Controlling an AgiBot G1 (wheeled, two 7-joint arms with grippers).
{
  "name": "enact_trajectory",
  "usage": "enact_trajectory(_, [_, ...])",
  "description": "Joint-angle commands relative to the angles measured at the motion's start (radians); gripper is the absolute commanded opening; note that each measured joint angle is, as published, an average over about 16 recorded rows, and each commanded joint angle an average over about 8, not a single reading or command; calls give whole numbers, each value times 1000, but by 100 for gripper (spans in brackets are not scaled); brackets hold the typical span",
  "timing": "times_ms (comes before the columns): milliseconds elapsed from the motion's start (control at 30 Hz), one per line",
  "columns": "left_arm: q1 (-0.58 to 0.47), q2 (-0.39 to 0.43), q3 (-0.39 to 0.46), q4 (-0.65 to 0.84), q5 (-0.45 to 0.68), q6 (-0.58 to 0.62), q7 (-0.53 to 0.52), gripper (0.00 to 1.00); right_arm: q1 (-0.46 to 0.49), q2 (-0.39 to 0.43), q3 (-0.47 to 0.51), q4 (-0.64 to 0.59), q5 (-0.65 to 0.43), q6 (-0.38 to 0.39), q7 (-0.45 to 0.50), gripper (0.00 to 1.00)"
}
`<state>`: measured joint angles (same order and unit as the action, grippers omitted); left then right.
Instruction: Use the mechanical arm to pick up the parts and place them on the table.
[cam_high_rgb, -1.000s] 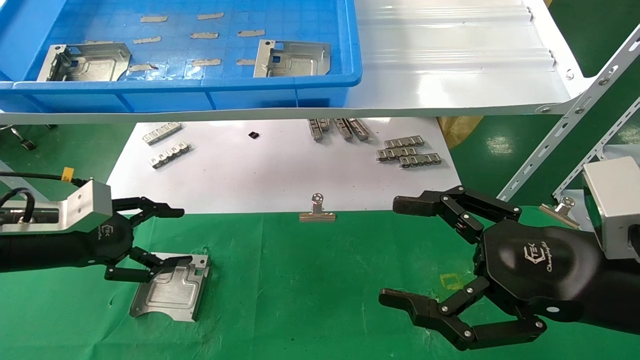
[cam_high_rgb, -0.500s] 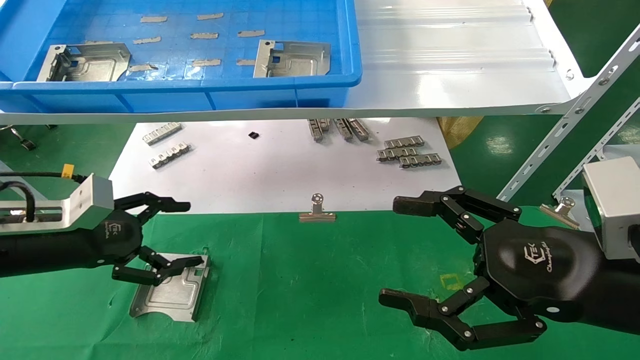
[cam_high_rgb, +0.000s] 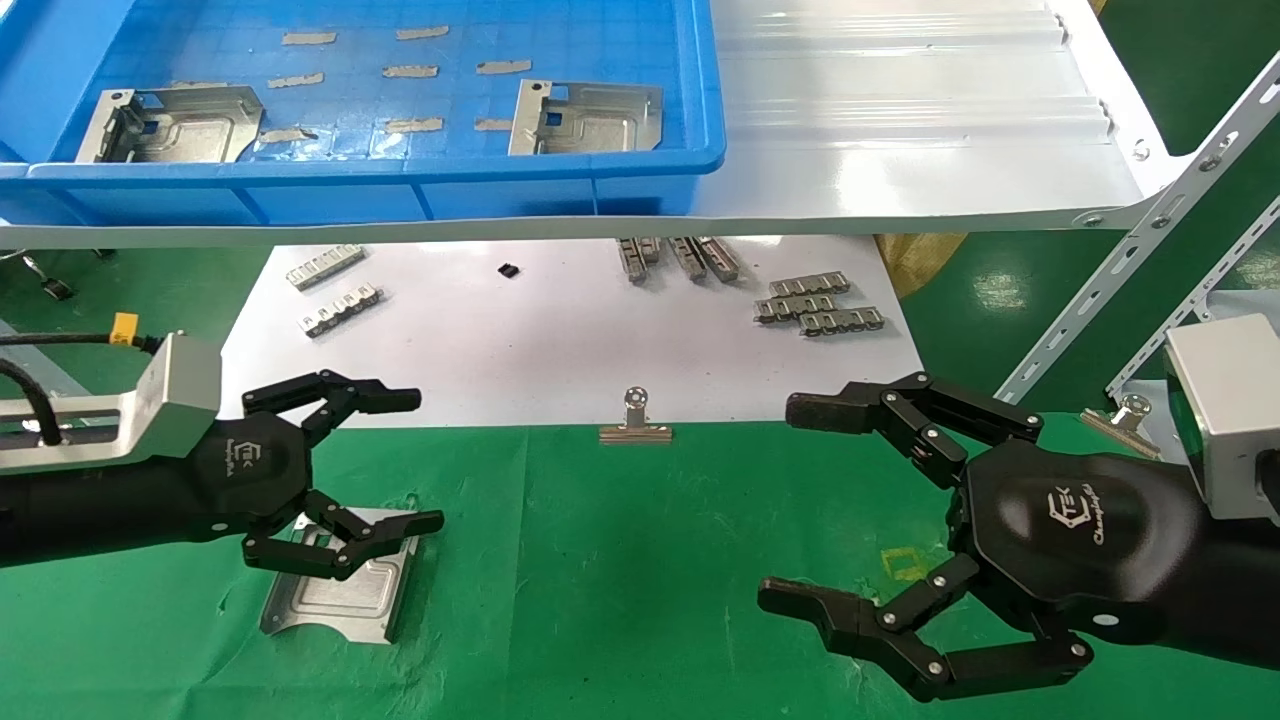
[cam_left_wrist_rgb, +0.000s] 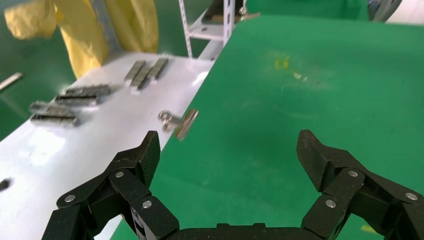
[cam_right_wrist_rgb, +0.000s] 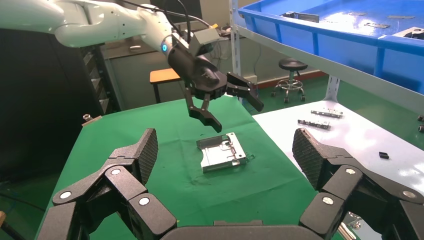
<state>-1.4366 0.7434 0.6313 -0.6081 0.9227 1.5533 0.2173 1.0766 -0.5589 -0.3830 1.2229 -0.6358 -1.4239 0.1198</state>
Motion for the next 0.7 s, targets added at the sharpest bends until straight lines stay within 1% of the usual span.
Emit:
enact_trajectory(33, [21, -8, -20, -39, -11, -3, -23, 100, 0, 0, 0, 0, 0, 0, 0, 100])
enact_trajectory(700, [230, -84, -224, -430, -122, -37, -258, 100, 0, 0, 0, 0, 0, 0, 0, 100])
